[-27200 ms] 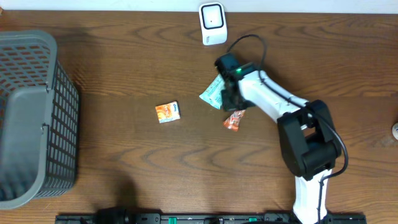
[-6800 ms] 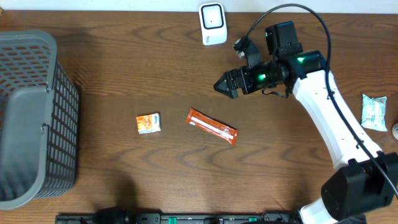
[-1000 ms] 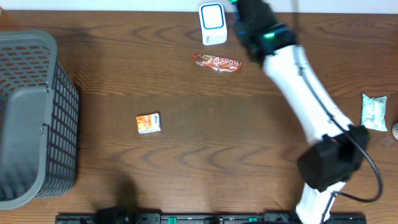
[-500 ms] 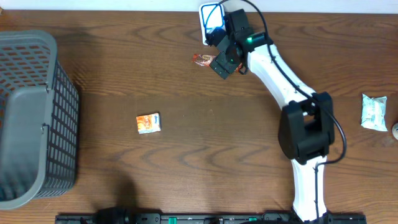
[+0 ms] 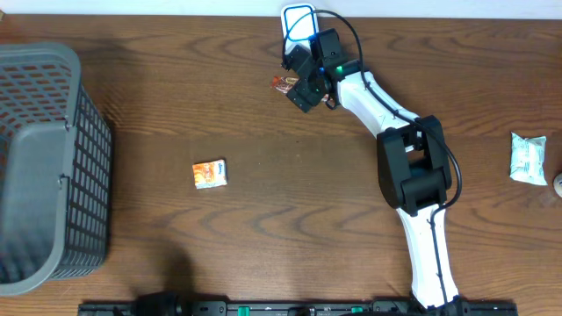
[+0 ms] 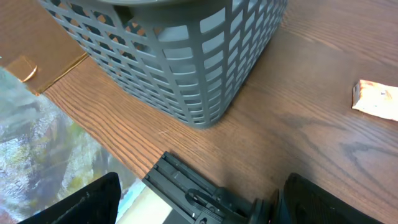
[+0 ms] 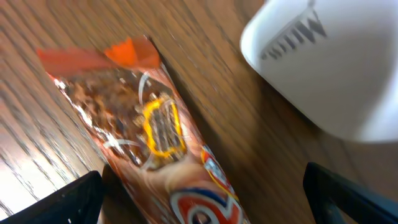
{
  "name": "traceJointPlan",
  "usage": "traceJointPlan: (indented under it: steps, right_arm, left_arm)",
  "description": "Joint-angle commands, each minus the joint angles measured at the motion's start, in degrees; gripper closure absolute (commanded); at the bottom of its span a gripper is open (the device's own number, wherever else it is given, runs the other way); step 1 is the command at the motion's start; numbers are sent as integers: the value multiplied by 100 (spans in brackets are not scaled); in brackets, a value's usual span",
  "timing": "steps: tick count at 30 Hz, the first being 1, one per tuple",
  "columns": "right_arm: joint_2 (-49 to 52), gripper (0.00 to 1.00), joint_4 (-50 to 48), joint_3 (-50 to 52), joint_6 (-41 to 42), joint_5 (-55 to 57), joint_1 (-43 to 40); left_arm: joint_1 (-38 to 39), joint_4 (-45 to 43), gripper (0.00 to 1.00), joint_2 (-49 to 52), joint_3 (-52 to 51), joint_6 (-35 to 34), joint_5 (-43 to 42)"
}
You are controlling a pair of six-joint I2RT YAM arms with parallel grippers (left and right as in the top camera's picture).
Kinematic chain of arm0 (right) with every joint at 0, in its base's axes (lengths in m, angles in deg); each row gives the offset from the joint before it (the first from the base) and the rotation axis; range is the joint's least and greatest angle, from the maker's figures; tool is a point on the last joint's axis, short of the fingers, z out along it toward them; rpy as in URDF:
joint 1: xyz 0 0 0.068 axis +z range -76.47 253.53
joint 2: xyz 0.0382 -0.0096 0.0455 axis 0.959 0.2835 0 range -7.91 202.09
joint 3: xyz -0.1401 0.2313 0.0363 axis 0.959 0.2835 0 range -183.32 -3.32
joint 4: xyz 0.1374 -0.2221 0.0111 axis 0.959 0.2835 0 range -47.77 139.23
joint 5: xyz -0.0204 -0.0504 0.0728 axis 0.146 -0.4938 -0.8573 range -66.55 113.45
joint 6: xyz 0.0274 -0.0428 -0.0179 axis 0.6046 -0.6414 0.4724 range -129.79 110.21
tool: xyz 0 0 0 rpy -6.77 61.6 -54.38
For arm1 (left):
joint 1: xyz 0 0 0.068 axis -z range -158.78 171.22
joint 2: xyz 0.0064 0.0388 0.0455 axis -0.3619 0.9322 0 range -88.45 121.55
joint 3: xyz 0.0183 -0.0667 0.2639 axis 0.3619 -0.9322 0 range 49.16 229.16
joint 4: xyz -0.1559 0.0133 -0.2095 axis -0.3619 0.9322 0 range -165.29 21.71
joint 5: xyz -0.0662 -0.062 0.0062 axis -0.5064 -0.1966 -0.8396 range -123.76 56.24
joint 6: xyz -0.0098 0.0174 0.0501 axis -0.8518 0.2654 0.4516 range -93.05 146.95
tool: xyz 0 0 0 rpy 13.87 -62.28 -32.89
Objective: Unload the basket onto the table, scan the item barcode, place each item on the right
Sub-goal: 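Carry the chocolate bar to the right edge beside the wipes pack and release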
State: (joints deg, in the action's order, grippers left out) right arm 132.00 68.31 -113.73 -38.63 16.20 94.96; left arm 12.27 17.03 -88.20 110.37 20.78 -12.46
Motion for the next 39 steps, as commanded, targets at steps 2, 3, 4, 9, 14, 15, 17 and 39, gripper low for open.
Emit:
traceJointPlan:
  steps: [2,3,4,9,14,15,17,39]
  right_arm:
    - [402,15,31,31,105,-407,-42]
    - [413,26,52,31,160,-490,-48]
    - [433,36,74,31,181,-529,-50]
    - [442,82,293,31,304,-529,-50]
    - [337,99,804,-61,535,-531,-92]
    - [251,99,970,-107,643,-533,-133]
    - [0,99,1405,-205,833,-531,-229]
    - [-2109,99,3805,-74,3508,1432,-3757]
  left_arm:
    - [-20,446,16,2,2,7,55]
    - [-20,446,16,2,2,7,55]
    - [-20,446,16,2,2,7,55]
    - [-20,446,16,2,2,7,55]
    - [-20,446,16,2,2,7,55]
    - [-20,446,16,2,2,7,55]
    - [-20,446,16,2,2,7,55]
    - [-20,446,16,2,2,7,55]
